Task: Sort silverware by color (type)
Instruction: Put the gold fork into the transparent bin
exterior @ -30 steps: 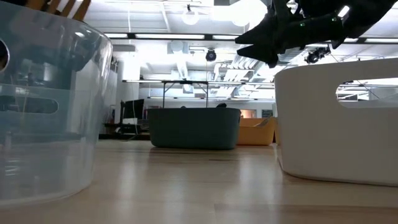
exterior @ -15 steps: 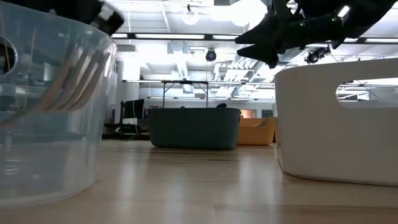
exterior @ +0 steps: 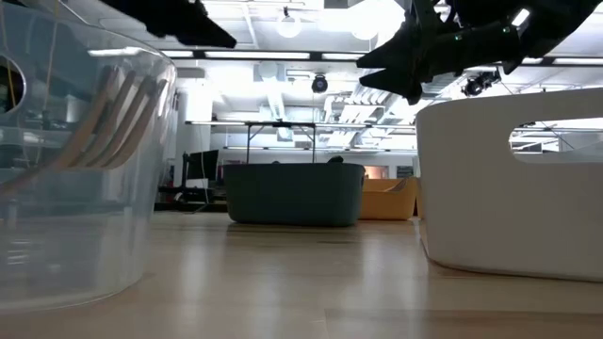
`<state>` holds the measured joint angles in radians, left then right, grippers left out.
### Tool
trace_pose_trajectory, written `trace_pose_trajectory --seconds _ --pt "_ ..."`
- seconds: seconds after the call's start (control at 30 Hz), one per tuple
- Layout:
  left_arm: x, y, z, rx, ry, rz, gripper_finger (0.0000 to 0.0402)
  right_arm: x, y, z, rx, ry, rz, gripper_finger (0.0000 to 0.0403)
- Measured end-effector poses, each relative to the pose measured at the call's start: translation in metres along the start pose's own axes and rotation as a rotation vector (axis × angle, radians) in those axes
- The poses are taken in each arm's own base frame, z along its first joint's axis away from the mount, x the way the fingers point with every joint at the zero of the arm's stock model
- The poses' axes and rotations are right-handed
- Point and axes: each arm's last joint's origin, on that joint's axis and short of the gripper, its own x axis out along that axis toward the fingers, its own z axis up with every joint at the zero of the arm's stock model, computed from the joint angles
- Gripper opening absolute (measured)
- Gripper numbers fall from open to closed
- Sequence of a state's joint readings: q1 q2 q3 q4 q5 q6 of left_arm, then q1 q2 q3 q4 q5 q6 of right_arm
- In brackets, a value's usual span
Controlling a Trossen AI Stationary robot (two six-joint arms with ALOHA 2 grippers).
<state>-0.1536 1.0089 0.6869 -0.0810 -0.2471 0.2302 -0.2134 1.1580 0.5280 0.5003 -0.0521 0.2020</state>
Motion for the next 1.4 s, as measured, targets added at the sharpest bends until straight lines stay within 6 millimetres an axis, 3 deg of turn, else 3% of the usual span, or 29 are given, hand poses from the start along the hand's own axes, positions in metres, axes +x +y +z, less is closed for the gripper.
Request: trace_pose_trajectory --seconds 0.23,0.53,0.87,0.97,1.1,1.27,1.4 --pt "0.009 0.018 -0.028 -0.115 -0.244 0.091 0.0142 0.000 0.000 0.000 0.000 0.004 -0.001 0.0209" --pt "0.019 0.021 -0.042 -0.158 -0.170 0.104 0.0142 0.000 -0.001 0.000 -0.001 -0.003 -0.037 0.0209" --pt "0.020 0.021 -0.043 -0.158 -0.167 0.106 0.0139 -0.001 -0.005 -0.004 0.060 0.014 -0.167 0.0209" --pt "0.020 0.021 -0.043 -0.155 -0.167 0.107 0.0138 -0.003 -0.016 -0.011 0.211 0.032 -0.434 0.0209" --pt "0.020 0.021 -0.042 -0.118 -0.168 0.111 0.0139 -0.014 -0.043 -0.010 0.259 0.240 -0.769 0.0209" --pt "0.020 0.021 -0.042 -0.116 -0.168 0.111 0.0140 -0.033 -0.075 -0.005 0.321 0.473 -1.022 0.0209" --pt "0.020 0.021 -0.042 -0.116 -0.169 0.111 0.0141 -0.046 -0.100 -0.018 0.377 0.629 -1.142 0.0209"
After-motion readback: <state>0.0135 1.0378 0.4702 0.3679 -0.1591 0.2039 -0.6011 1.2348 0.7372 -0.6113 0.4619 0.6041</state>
